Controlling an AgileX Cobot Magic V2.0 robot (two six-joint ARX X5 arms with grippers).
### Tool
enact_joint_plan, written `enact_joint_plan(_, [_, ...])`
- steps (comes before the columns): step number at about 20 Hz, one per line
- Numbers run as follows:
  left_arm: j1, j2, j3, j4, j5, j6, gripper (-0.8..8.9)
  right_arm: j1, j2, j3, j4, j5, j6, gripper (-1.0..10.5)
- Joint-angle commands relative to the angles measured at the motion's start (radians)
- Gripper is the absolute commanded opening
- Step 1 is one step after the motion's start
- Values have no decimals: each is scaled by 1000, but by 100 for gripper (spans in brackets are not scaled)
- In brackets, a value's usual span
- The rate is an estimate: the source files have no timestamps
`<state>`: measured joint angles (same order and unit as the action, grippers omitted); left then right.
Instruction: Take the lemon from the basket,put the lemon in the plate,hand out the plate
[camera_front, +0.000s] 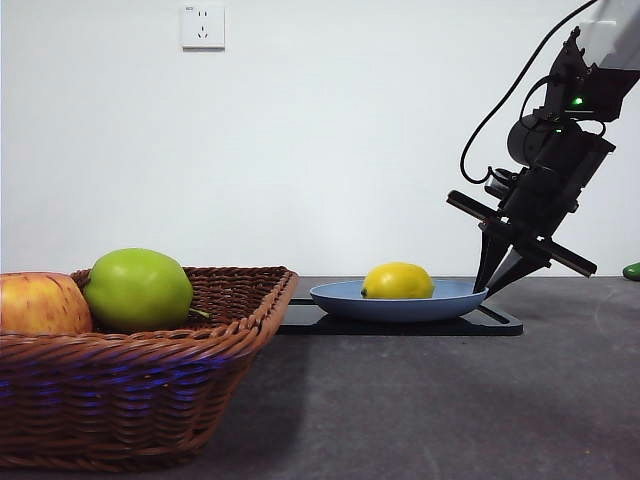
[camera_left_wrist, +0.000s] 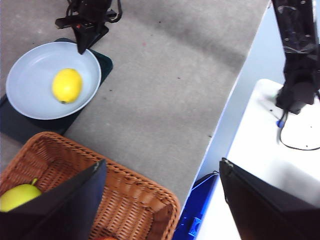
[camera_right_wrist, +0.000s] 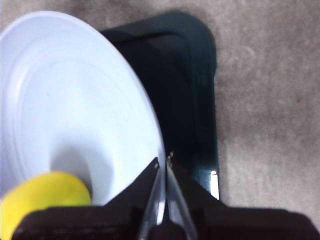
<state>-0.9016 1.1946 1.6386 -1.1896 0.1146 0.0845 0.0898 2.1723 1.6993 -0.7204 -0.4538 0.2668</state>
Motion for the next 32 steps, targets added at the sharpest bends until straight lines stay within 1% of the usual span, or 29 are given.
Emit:
enact_joint_plan(1, [-7,9,18,9,-28,-8,389,2,20,28,14,-9,1,99])
enact_joint_plan(3, [-7,9,18,10,-46,-7,389,2,20,28,23,-8,-6,196])
enact_joint_plan(4, [-7,9,18,10,-64,-8,389,2,20,28,32,-9,-28,224])
enact_joint_plan(8, [-7,11,18,22,-175,-2,389,-13,-19,29,25,-17,-40,234])
enact_joint_plan(10, [-6,17,17,67,-278,16,387,-26,-80,29,-1,-20,-51,233])
enact_joint_plan(12, [-3,31,17,134,-390,25,387,-31,-161,29,-35,-18,-114,230])
enact_joint_plan(13, [5,43,17,169,-404,30,386,-31,-208,29,-50,-18,-148,208])
enact_joint_plan(14, [17,53,17,195,-391,50,374,-31,-255,29,-67,-17,-182,172])
enact_joint_plan(16, [47,83,17,239,-366,82,305,-27,-353,29,-101,-18,-218,114])
enact_joint_plan(19, [98,135,17,241,-330,151,121,-7,-499,29,-168,-19,-242,83])
enact_joint_plan(20, [122,151,17,234,-297,180,46,0,-546,29,-191,-18,-259,59])
enact_joint_plan(21, [150,164,17,232,-259,204,0,10,-591,29,-216,-14,-280,23])
enact_joint_plan(22, [180,174,17,233,-224,211,6,23,-631,29,-236,-8,-295,3])
enact_joint_plan(23, [211,180,17,233,-193,210,6,38,-671,29,-251,13,-296,3])
enact_joint_plan(24, [246,182,17,235,-156,205,6,61,-707,27,-256,65,-303,3])
enact_joint_plan(25, [283,182,17,240,-121,197,6,87,-745,26,-257,147,-304,3])
enact_joint_plan(27, [357,177,17,254,-73,156,6,148,-809,24,-245,351,-304,3])
enact_joint_plan(28, [401,175,17,259,-39,140,6,181,-840,19,-224,438,-305,3])
enact_joint_plan(30, [467,158,-11,286,24,119,6,237,-898,-9,-154,520,-312,3])
enact_joint_plan(32, [503,100,-105,360,49,100,6,284,-967,-79,-54,567,-314,3])
